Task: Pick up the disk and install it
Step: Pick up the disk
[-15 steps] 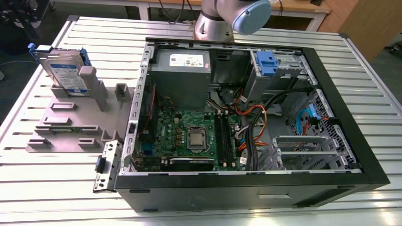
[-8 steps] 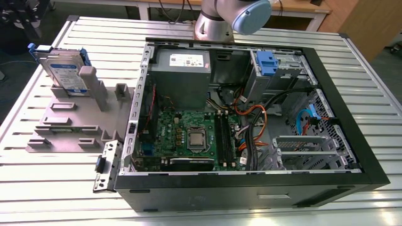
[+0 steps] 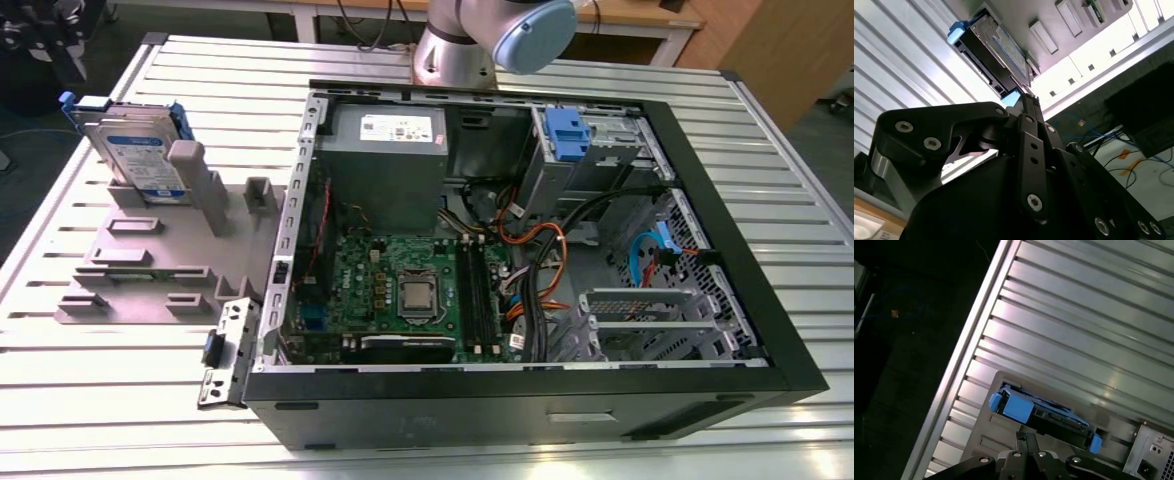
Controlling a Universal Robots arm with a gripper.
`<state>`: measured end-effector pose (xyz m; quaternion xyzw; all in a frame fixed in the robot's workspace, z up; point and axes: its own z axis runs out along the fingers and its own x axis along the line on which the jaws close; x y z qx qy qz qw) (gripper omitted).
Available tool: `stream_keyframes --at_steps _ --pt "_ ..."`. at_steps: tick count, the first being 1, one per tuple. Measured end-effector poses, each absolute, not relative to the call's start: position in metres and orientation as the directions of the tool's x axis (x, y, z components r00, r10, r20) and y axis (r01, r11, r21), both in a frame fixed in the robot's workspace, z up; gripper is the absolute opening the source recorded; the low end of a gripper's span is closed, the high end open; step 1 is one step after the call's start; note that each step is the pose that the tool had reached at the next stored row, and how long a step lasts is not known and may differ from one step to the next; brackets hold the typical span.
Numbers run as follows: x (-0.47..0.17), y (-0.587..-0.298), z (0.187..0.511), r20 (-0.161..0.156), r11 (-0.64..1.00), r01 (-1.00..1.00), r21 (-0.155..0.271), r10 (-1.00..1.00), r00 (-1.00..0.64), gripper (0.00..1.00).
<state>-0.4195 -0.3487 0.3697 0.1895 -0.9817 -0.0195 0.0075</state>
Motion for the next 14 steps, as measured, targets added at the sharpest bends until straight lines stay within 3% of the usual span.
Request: stream_keyframes --at_steps 14 --pt "-0.4195 -0.3487 0.3697 0.007 0.822 -0.568 0.041 -0.569 -0.823 0.11"
